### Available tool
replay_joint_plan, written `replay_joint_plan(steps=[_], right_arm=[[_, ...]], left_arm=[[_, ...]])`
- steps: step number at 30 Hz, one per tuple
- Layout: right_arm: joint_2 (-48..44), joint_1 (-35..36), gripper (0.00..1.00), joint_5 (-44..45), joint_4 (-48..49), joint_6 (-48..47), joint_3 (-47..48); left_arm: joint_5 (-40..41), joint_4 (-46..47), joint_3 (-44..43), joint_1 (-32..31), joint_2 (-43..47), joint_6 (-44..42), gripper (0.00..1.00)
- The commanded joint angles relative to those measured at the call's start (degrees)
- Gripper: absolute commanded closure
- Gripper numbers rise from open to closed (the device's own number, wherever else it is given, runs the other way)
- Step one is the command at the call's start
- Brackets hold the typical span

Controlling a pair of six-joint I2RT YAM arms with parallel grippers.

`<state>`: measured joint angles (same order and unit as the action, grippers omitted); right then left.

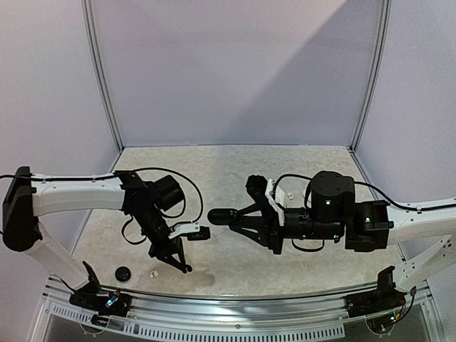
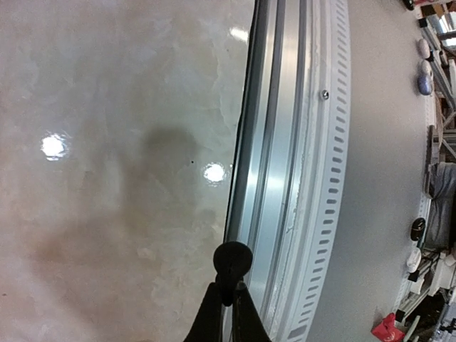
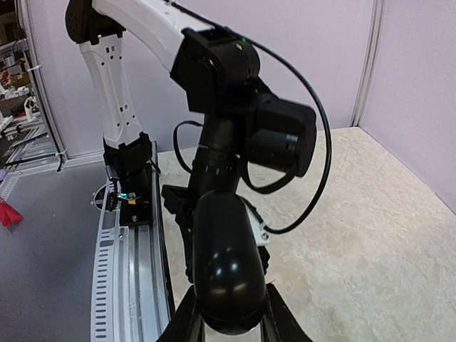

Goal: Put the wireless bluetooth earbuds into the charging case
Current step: Place the left earbud at the corner of the board.

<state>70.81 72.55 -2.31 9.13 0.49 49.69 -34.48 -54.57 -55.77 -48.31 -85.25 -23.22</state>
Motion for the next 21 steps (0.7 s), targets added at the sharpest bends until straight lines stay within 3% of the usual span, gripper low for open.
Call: replay_joint_plan(steps=[1, 6, 12, 19, 21], right_arm=[[-2.17, -0.27, 1.00, 1.99, 3.30, 2.24, -1.42], [-1.25, -0.23, 1.00, 1.99, 3.61, 2.22, -1.79], [-0.52, -0.31, 1.00, 2.02, 3.53, 1.57, -1.88], [-1.10, -0.26, 1.00, 2.02, 2.83, 0.85, -1.97], [-1.02, -0.26, 1.00, 2.02, 3.00, 0.66, -1.88]], left_arm=[[-3.11, 6.76, 1.54, -2.19, -5.64, -0.60, 1.00], [-4.02, 2.73, -3.20, -2.62, -13.40, -2.42, 1.00], [-6.95, -9.92, -15.39, -2.75, -28.82, -6.69, 1.00], [-0.24, -8.83, -18.75, -3.63, -32.92, -7.36, 1.00], [1.38, -8.92, -19.46, -3.69, -33.62, -7.81, 0.94]])
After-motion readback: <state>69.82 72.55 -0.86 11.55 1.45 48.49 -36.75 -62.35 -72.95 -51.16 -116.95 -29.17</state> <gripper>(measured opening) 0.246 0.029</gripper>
